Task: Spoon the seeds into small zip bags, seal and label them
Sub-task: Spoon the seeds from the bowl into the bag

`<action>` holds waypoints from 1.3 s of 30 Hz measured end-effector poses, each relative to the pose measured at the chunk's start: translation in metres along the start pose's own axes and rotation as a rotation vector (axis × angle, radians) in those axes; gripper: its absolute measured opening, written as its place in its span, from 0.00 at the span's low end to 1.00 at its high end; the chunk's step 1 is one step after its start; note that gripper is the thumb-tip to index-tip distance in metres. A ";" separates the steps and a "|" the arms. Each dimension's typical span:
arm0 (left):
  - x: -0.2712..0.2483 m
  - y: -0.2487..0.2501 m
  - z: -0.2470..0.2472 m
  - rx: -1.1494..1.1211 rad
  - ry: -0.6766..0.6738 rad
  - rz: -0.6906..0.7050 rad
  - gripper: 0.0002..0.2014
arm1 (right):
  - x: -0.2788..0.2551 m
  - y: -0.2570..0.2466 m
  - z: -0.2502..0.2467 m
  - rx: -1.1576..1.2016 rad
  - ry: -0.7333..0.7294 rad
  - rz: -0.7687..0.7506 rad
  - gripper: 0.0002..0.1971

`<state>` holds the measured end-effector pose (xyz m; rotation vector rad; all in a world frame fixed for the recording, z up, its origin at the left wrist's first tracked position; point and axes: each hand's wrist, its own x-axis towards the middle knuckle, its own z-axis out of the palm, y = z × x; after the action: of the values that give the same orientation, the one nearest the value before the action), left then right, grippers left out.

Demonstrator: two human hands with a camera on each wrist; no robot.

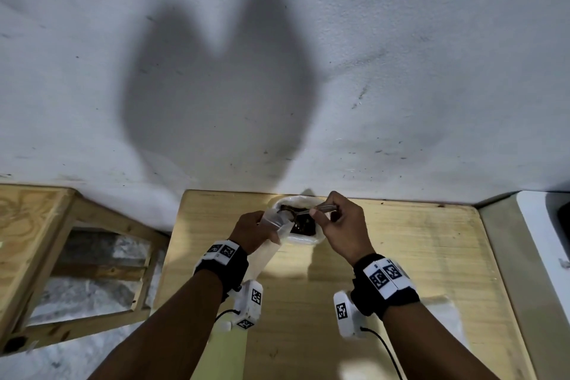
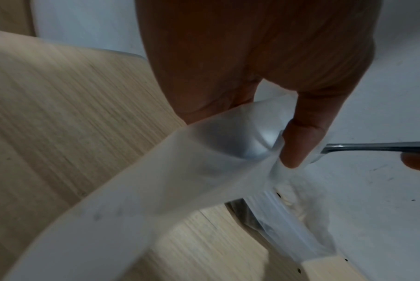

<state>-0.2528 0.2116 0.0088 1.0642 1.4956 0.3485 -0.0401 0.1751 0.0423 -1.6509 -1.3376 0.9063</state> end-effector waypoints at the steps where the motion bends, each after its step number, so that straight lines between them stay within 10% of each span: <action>1: 0.000 0.000 0.000 0.004 0.002 -0.004 0.22 | -0.001 0.000 -0.002 0.002 0.010 -0.006 0.21; 7: 0.000 0.002 0.000 0.022 -0.006 0.023 0.26 | -0.011 0.013 -0.022 0.073 0.273 0.140 0.17; 19: 0.009 0.005 -0.004 0.081 0.004 0.059 0.25 | -0.026 0.035 -0.010 -0.344 0.280 0.074 0.17; 39: 0.012 0.005 -0.001 0.158 -0.061 0.051 0.27 | -0.004 0.044 0.041 0.158 0.265 0.480 0.15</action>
<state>-0.2505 0.2242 0.0047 1.2297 1.4618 0.2339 -0.0600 0.1719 -0.0146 -1.9236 -0.6826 0.9909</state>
